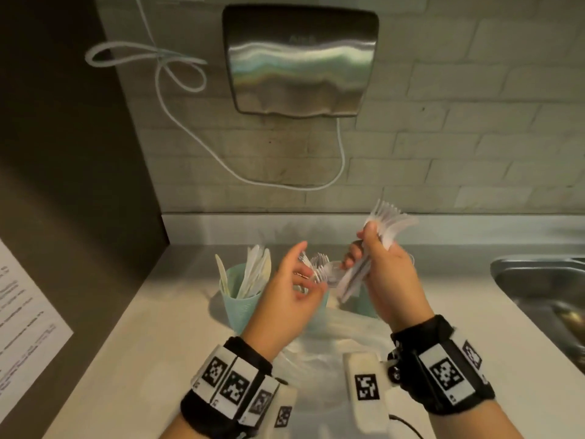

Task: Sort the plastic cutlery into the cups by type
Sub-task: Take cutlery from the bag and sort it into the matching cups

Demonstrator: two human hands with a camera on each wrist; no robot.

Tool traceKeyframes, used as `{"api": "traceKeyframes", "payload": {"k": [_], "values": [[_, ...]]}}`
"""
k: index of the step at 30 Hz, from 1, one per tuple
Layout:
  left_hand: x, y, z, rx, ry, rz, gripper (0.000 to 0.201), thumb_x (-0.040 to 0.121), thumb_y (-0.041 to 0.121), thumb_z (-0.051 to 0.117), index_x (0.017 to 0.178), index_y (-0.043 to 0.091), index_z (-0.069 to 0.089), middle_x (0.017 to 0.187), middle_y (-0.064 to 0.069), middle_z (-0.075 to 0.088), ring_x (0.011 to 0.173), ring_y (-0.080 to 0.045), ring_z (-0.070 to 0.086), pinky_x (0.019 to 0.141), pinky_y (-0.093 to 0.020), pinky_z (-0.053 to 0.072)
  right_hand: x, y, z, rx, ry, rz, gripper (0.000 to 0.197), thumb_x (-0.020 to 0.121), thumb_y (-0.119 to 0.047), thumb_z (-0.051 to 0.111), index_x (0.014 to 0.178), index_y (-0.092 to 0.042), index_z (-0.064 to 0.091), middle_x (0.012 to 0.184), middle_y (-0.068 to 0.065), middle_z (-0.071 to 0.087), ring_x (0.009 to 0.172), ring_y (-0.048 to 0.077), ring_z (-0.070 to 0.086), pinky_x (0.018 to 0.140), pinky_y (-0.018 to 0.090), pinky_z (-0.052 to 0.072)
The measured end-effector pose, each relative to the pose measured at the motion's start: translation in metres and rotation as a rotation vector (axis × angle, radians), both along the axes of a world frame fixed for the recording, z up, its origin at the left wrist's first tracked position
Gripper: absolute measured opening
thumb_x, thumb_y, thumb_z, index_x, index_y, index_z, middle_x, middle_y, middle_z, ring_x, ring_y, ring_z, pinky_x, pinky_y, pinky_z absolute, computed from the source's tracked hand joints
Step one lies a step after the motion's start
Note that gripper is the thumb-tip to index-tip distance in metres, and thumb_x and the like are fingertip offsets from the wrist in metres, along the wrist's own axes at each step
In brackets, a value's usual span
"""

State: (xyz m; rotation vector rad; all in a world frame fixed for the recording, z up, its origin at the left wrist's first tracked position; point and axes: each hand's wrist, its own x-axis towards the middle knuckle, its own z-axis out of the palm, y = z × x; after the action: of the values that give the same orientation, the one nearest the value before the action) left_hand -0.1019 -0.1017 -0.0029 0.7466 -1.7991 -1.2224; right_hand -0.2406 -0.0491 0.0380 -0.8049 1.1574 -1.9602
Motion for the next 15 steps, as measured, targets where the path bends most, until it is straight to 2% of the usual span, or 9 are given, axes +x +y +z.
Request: {"api": "traceKeyframes", "payload": {"k": [1, 3, 4, 6, 8, 10, 12, 15], "values": [[0.003, -0.005, -0.002, 0.017, 0.019, 0.061, 0.057, 0.084, 0.011, 0.066, 0.132, 0.029, 0.042, 0.094, 0.005, 0.054, 0.076, 0.0, 0.055, 0.073, -0.016, 0.049, -0.006, -0.001, 0.002, -0.027, 0.028, -0.031, 0.024, 0.096, -0.026, 0.05, 0.075, -0.015, 0.047, 0.053, -0.004, 0.041, 0.051, 0.014, 0.041, 0.057, 0.03, 0.037], [0.01, -0.012, -0.006, -0.031, -0.052, 0.172, 0.042, 0.083, 0.016, 0.067, 0.12, 0.028, 0.05, 0.09, 0.007, 0.056, 0.075, -0.001, 0.056, 0.074, -0.017, 0.048, -0.014, -0.005, 0.007, -0.038, 0.115, -0.072, 0.025, 0.092, -0.02, 0.058, 0.07, -0.018, 0.046, 0.052, -0.009, 0.035, 0.049, 0.01, 0.033, 0.056, 0.03, 0.031], [0.015, -0.015, -0.01, -0.076, -0.137, 0.197, 0.034, 0.083, 0.019, 0.068, 0.113, 0.027, 0.054, 0.09, 0.007, 0.056, 0.079, -0.004, 0.056, 0.076, -0.02, 0.048, -0.017, -0.008, 0.009, -0.042, 0.137, -0.083, 0.025, 0.09, -0.019, 0.061, 0.069, -0.019, 0.047, 0.051, -0.01, 0.034, 0.049, 0.01, 0.032, 0.056, 0.029, 0.03], [0.022, -0.014, -0.02, -0.175, -0.413, 0.168, 0.023, 0.083, 0.027, 0.067, 0.104, 0.027, 0.058, 0.098, 0.007, 0.059, 0.091, -0.01, 0.057, 0.084, -0.026, 0.048, -0.02, -0.017, 0.01, -0.067, 0.177, -0.1, 0.026, 0.089, -0.019, 0.063, 0.067, -0.019, 0.048, 0.051, -0.01, 0.037, 0.05, 0.01, 0.033, 0.056, 0.027, 0.031], [0.025, -0.009, -0.034, -0.212, -0.762, 0.077, 0.026, 0.082, 0.039, 0.066, 0.105, 0.027, 0.061, 0.111, 0.006, 0.057, 0.108, -0.014, 0.052, 0.096, -0.032, 0.043, -0.018, -0.03, 0.009, -0.06, 0.276, -0.127, 0.026, 0.091, -0.019, 0.06, 0.068, -0.016, 0.049, 0.054, -0.004, 0.042, 0.051, 0.011, 0.038, 0.056, 0.022, 0.037], [0.025, -0.004, -0.044, -0.218, -1.034, 0.023, 0.03, 0.079, 0.047, 0.065, 0.105, 0.031, 0.063, 0.118, 0.004, 0.053, 0.115, -0.018, 0.044, 0.101, -0.035, 0.035, -0.013, -0.043, 0.002, -0.02, 0.362, -0.117, 0.021, 0.092, -0.02, 0.059, 0.073, -0.013, 0.053, 0.061, 0.003, 0.048, 0.053, 0.009, 0.045, 0.056, 0.015, 0.043], [0.023, -0.002, -0.053, -0.207, -1.182, -0.02, 0.034, 0.077, 0.049, 0.066, 0.106, 0.032, 0.063, 0.122, 0.002, 0.049, 0.118, -0.02, 0.04, 0.102, -0.036, 0.031, -0.008, -0.055, -0.007, 0.025, 0.381, -0.078, 0.017, 0.09, -0.02, 0.06, 0.075, -0.014, 0.057, 0.064, 0.005, 0.054, 0.057, 0.011, 0.051, 0.06, 0.018, 0.047], [0.019, -0.004, -0.066, -0.132, -1.275, -0.095, 0.048, 0.073, 0.048, 0.069, 0.117, 0.034, 0.058, 0.127, 0.002, 0.044, 0.121, -0.023, 0.036, 0.103, -0.038, 0.032, -0.003, -0.069, -0.02, 0.095, 0.385, -0.026, 0.016, 0.09, -0.018, 0.062, 0.075, -0.014, 0.058, 0.065, 0.005, 0.057, 0.062, 0.016, 0.054, 0.063, 0.027, 0.048]]}}
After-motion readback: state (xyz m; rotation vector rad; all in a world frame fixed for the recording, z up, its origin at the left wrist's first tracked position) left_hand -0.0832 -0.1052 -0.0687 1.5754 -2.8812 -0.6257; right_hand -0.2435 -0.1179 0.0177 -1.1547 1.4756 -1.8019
